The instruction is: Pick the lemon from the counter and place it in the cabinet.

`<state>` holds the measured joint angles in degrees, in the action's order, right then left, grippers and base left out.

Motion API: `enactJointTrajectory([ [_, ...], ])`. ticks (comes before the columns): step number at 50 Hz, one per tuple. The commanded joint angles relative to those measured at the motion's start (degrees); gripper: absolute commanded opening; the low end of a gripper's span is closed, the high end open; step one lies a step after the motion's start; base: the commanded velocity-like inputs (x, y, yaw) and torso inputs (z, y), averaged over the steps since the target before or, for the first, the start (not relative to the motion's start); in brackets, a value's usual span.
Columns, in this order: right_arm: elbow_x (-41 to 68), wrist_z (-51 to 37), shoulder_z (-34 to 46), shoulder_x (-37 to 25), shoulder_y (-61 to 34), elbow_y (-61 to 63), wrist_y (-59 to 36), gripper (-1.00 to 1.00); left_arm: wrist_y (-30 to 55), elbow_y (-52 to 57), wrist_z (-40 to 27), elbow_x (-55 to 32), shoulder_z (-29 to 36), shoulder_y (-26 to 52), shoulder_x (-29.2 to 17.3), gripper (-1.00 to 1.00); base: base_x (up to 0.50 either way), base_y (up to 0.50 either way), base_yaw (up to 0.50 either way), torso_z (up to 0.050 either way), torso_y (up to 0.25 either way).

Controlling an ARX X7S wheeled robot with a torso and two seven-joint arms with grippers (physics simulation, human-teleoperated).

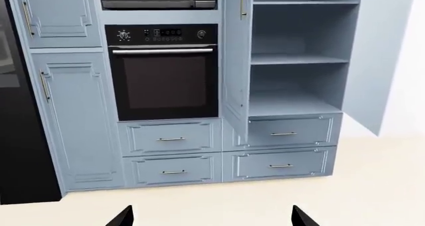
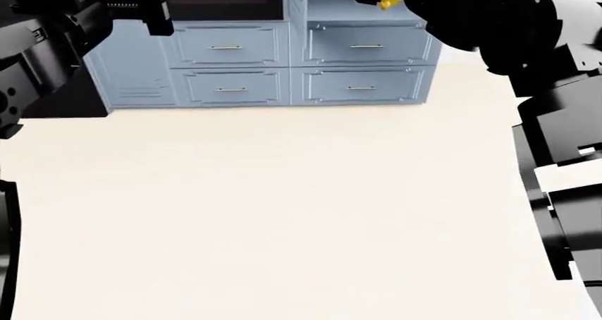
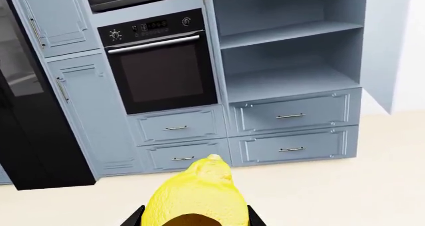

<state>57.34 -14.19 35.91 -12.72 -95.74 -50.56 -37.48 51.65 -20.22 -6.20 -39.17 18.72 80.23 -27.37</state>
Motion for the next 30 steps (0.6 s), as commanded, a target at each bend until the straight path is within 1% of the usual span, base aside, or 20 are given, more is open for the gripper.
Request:
enactJointTrajectory([
  [1, -0.6, -0.1, -0.2, -0.1, 0.1, 0.5, -0.5, -1.00, 0.8, 1.5, -0.6, -0.7, -0.4, -0.6, -0.4, 1.00, 0.50, -0.01, 0.00, 0.000, 0.000],
  [5, -0.5, -0.3, -0.2, -0.2, 0.2, 0.8, -0.5, -1.00, 0.8, 1.4, -0.5, -0.7, -0.3, -0.5, -0.4, 1.00, 0.50, -0.01, 0.00, 0.000, 0.003],
  [10, -0.4, -0.5, -0.3, -0.3, 0.3, 1.2, -0.6, -1.00, -1.9, -3.0, 1.3, 1.1, 1.0, 1.0, 0.8, 1.00, 0.50, -0.01, 0.00, 0.000, 0.000],
  [19, -0.4, -0.6, -0.2, -0.3, 0.2, 1.1, -0.6, -1.00, -2.9, -4.7, 1.9, 1.7, 1.6, 1.6, 1.2, 1.00, 0.50, -0.01, 0.00, 0.000, 0.001],
  [21, -0.4, -0.5, -0.2, -0.3, 0.2, 1.1, -0.6, -1.00, -1.6, -2.6, 1.1, 0.9, 1.0, 0.9, 0.6, 1.00, 0.50, -0.01, 0.00, 0.000, 0.005],
  [30, -0.6, -0.2, -0.1, 0.0, -0.1, 0.1, -0.3, -1.00, -1.1, -1.6, 0.5, 0.4, 0.7, 0.5, 0.3, 1.00, 0.50, -0.01, 0.00, 0.000, 0.001],
])
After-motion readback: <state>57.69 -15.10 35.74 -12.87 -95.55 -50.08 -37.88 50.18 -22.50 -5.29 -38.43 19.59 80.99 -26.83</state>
